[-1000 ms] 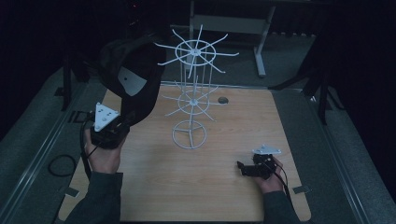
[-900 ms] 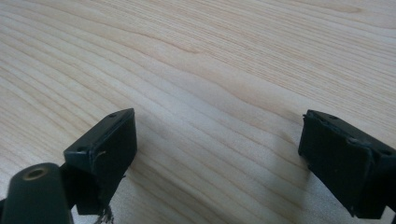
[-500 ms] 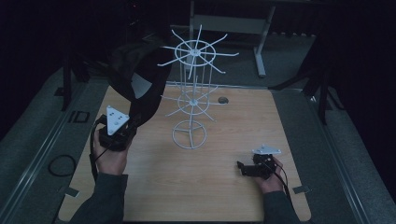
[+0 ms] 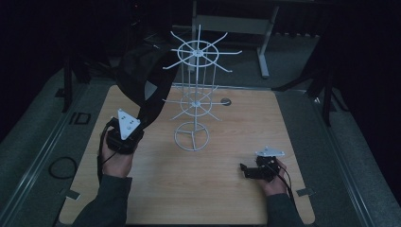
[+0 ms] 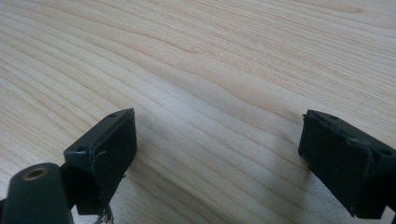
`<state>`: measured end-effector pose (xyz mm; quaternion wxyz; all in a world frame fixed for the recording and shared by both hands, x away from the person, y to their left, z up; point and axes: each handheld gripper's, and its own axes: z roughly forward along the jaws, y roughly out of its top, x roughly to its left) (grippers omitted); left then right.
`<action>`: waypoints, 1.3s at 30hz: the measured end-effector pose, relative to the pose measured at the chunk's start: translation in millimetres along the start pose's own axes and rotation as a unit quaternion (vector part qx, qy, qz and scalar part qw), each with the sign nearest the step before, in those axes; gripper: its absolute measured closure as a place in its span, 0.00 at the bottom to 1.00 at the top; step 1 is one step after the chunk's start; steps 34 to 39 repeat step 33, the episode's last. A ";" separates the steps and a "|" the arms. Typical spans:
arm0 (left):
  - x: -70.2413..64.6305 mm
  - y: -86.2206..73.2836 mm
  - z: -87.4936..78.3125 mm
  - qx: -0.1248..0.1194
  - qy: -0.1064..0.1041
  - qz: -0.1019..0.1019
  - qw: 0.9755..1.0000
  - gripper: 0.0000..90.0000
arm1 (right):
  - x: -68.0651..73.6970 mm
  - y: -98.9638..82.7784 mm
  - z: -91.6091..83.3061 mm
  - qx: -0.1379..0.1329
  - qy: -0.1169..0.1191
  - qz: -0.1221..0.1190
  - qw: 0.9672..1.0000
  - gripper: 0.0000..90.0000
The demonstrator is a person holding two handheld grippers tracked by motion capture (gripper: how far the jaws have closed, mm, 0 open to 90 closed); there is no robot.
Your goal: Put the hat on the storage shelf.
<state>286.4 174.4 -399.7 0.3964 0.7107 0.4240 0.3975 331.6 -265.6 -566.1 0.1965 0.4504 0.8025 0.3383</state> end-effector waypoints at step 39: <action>12.0 -23.3 -12.9 -0.031 -0.066 -0.112 0.991 0.15 | -0.1 0.0 0.0 0.000 0.000 -0.001 1.000 0.13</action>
